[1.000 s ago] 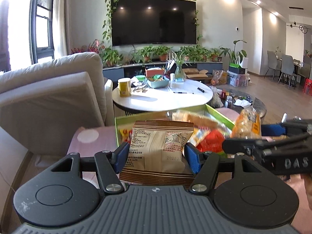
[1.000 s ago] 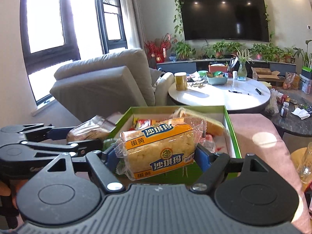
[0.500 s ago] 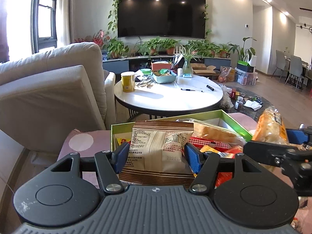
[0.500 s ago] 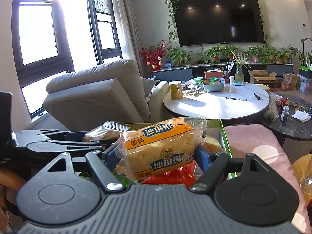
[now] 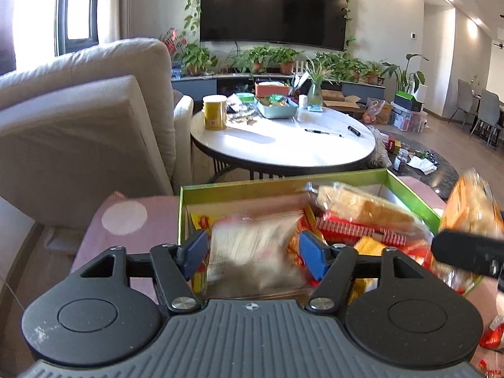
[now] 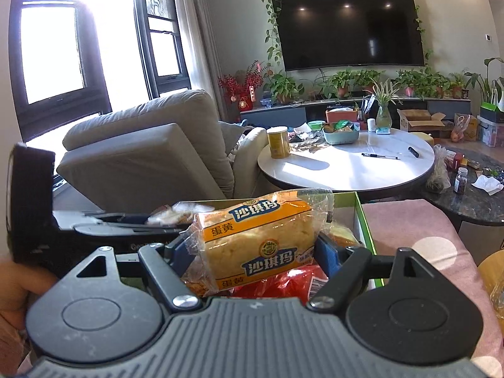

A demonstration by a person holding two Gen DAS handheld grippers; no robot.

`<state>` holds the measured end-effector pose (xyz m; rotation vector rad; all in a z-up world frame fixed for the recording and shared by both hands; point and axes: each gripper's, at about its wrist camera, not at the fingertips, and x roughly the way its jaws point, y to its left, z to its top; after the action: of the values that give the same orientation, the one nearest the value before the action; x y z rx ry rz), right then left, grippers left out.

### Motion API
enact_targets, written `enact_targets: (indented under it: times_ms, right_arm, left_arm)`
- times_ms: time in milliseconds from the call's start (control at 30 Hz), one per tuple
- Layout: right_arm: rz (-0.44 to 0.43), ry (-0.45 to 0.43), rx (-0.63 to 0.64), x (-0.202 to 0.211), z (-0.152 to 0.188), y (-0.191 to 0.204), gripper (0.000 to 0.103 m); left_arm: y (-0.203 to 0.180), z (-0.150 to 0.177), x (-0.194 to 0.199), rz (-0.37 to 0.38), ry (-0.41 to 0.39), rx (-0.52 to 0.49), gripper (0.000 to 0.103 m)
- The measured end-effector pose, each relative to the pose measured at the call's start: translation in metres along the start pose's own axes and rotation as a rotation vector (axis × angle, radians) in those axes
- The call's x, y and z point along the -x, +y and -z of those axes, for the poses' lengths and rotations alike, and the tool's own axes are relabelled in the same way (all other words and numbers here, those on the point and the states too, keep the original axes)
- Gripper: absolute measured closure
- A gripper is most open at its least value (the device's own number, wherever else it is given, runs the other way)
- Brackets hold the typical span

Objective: Organize snacks
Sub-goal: 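Open the left gripper to drop the brown bag while the right gripper releases the sachima pack into the box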

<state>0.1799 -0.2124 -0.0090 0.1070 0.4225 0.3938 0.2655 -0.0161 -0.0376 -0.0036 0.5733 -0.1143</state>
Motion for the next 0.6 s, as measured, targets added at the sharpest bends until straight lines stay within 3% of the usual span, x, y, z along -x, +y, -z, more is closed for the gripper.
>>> enact_targets:
  times_ms: [267, 600]
  right_arm:
    - [-0.005, 0.009, 0.000, -0.005, -0.001, 0.002, 0.024]
    - [-0.029, 0.035, 0.002, -0.022, -0.009, 0.007, 0.024]
  left_arm:
    - [0.008, 0.014, 0.017, -0.003, -0.010, 0.030, 0.030]
    - [0.019, 0.031, 0.045, -0.038, -0.018, 0.007, 0.028]
